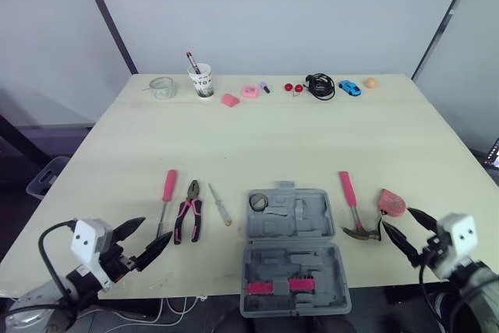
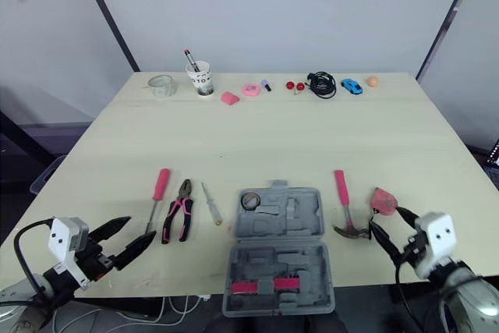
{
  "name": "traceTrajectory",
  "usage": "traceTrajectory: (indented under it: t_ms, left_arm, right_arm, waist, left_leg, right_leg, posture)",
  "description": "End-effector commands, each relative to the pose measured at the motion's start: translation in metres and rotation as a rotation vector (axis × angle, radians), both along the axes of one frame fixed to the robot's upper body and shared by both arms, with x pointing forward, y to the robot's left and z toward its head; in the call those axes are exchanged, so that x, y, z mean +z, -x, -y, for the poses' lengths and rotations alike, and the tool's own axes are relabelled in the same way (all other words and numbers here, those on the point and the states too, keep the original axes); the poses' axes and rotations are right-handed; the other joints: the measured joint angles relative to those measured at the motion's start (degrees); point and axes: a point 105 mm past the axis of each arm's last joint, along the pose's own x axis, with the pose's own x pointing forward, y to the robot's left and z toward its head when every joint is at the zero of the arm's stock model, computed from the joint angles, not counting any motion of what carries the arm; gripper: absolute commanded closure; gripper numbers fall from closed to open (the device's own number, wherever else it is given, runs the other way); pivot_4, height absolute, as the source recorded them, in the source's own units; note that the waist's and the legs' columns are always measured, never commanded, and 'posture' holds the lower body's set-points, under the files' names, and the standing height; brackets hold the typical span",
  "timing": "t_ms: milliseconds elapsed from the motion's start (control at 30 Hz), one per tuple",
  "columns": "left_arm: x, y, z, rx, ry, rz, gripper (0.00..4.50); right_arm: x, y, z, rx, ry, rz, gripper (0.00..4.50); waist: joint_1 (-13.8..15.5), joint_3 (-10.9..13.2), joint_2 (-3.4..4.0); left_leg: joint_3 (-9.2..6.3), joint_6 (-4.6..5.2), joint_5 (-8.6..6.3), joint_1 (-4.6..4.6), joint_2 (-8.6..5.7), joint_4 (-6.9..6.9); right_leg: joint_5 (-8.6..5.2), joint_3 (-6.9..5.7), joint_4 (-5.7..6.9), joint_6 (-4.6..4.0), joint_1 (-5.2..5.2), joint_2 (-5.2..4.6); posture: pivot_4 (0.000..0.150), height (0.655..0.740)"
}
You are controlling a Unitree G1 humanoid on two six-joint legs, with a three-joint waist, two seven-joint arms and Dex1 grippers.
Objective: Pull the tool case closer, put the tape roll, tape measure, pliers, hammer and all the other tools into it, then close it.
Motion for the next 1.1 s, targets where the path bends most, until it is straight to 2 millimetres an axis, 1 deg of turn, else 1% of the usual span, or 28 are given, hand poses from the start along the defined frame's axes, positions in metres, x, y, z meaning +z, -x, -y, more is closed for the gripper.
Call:
traceTrajectory:
  t_ms: [33, 133, 267, 333, 367, 467, 600, 667, 700, 767, 833, 900, 967, 1100]
  left_arm:
    - [-0.003, 0.009, -0.022, 0.070, -0.037, 0.000, 0.00]
    - [-0.008, 0.015, -0.030, 0.102, -0.035, -0.014, 0.00]
    - [-0.017, 0.027, -0.041, 0.155, -0.034, -0.042, 0.00]
    - [-0.019, 0.029, -0.043, 0.158, -0.039, -0.046, 0.00]
    - [-0.019, 0.029, -0.043, 0.158, -0.040, -0.046, 0.00]
    - [-0.019, 0.029, -0.043, 0.154, -0.043, -0.045, 0.00]
    - [-0.015, 0.023, -0.038, 0.125, -0.053, -0.028, 0.00]
    - [-0.010, 0.018, -0.033, 0.096, -0.056, -0.014, 0.00]
    - [-0.005, 0.013, -0.025, 0.043, -0.064, -0.003, 0.00]
    - [0.001, 0.008, -0.016, -0.018, -0.073, 0.008, 0.00]
    - [0.013, -0.003, -0.004, -0.070, -0.075, 0.048, 0.00]
    - [0.026, -0.013, 0.016, -0.168, -0.095, 0.083, 0.00]
    - [0.032, -0.016, 0.032, -0.251, -0.112, 0.093, 0.00]
    - [0.039, -0.019, 0.050, -0.352, -0.126, 0.100, 0.00]
  right_arm:
    - [0.002, 0.024, 0.015, -0.085, -0.013, 0.023, 0.08]
    - [-0.007, 0.037, 0.024, -0.156, -0.048, -0.004, 0.08]
    - [-0.021, 0.057, 0.045, -0.283, -0.094, -0.040, 0.08]
    - [-0.025, 0.063, 0.050, -0.291, -0.080, -0.056, 0.08]
    - [-0.027, 0.065, 0.051, -0.296, -0.078, -0.060, 0.08]
    - [-0.029, 0.068, 0.055, -0.299, -0.070, -0.068, 0.08]
    - [-0.029, 0.064, 0.055, -0.285, -0.062, -0.072, 0.08]
    - [-0.029, 0.060, 0.054, -0.290, -0.055, -0.072, 0.08]
    - [-0.029, 0.054, 0.051, -0.285, -0.047, -0.080, 0.08]
    - [-0.028, 0.049, 0.048, -0.279, -0.037, -0.091, 0.08]
    - [-0.025, 0.041, 0.042, -0.269, -0.040, -0.095, 0.08]
    - [-0.018, 0.028, 0.035, -0.252, -0.037, -0.091, 0.08]
    - [-0.013, 0.018, 0.030, -0.253, -0.040, -0.089, 0.08]
    - [-0.011, 0.002, 0.017, -0.258, -0.052, -0.110, 0.08]
  waist:
    - [0.0, 0.0, -0.02]
    - [0.0, 0.0, -0.01]
    - [0.0, -0.1, -0.11]
    - [0.0, -0.1, -0.14]
    - [0.0, -0.1, -0.15]
    - [0.0, -0.2, -0.17]
    - [0.1, -0.2, -0.19]
    - [0.1, -0.2, -0.20]
    - [0.1, -0.2, -0.20]
    - [0.2, -0.2, -0.21]
    - [0.3, -0.3, -0.19]
    - [0.6, -0.3, -0.17]
    - [0.8, -0.3, -0.18]
    - [1.0, -0.3, -0.12]
  left_leg:
    - [-0.01, 0.00, 0.00, 0.01, 0.01, -0.01]
    - [-0.24, -0.01, -0.01, 0.03, 0.21, -0.03]
    - [-0.23, -0.03, -0.02, 0.02, 0.25, -0.13]
    - [-0.22, -0.04, -0.03, 0.01, 0.22, -0.27]
    - [-0.23, -0.22, -0.14, 0.01, 0.20, -0.34]
    - [-0.24, -0.22, -0.14, 0.05, 0.03, -0.52]
    - [-0.24, -0.20, -0.13, 0.05, 0.00, -0.58]
    - [-0.24, -0.20, -0.12, 0.05, 0.00, -0.60]
    - [-0.25, -0.18, -0.11, 0.05, 0.00, -0.61]
    - [-0.25, -0.16, -0.10, 0.05, 0.00, -0.61]
    - [-0.24, -0.09, -0.06, 0.05, -0.01, -0.61]
    - [-0.25, 0.00, 0.00, 0.05, -0.02, -0.61]
    - [-0.23, 0.01, 0.01, 0.03, -0.05, -0.61]
    - [-0.12, 0.02, 0.01, 0.07, -0.08, -0.62]
  right_leg:
    - [0.00, 0.01, -0.02, 0.00, -0.01, -0.02]
    - [0.00, 0.03, -0.07, 0.00, -0.04, -0.08]
    - [0.00, 0.00, -0.21, 0.00, -0.05, -0.22]
    - [0.01, -0.04, -0.34, -0.01, -0.06, -0.57]
    - [0.01, -0.07, -0.39, -0.01, -0.06, -0.63]
    - [0.01, -0.16, -0.43, -0.02, -0.07, -0.89]
    - [0.01, -0.27, -0.47, -0.02, -0.07, -0.98]
    - [0.01, -0.28, -0.49, -0.02, -0.07, -0.98]
    - [0.01, -0.30, -0.49, -0.02, -0.06, -0.97]
    - [0.02, -0.30, -0.49, -0.02, -0.06, -0.96]
    - [0.02, -0.30, -0.48, -0.03, -0.06, -0.96]
    - [0.02, -0.31, -0.48, -0.03, -0.05, -0.95]
    - [0.03, -0.31, -0.48, -0.03, -0.03, -0.82]
    - [0.03, -0.17, -0.48, -0.02, -0.01, -0.58]
  posture:
    - [0.150, 0.7400]
    - [0.150, 0.7400]
    - [0.150, 0.7400]
    - [0.150, 0.7400]
    - [0.150, 0.7400]
    - [0.150, 0.7400]
    - [0.150, 0.7400]
    - [0.150, 0.7400]
    - [0.150, 0.7400]
    - [0.150, 0.7400]
    - [0.150, 0.7400]
    - [0.150, 0.7400]
    - [0.150, 0.7400]
    - [0.150, 0.7400]
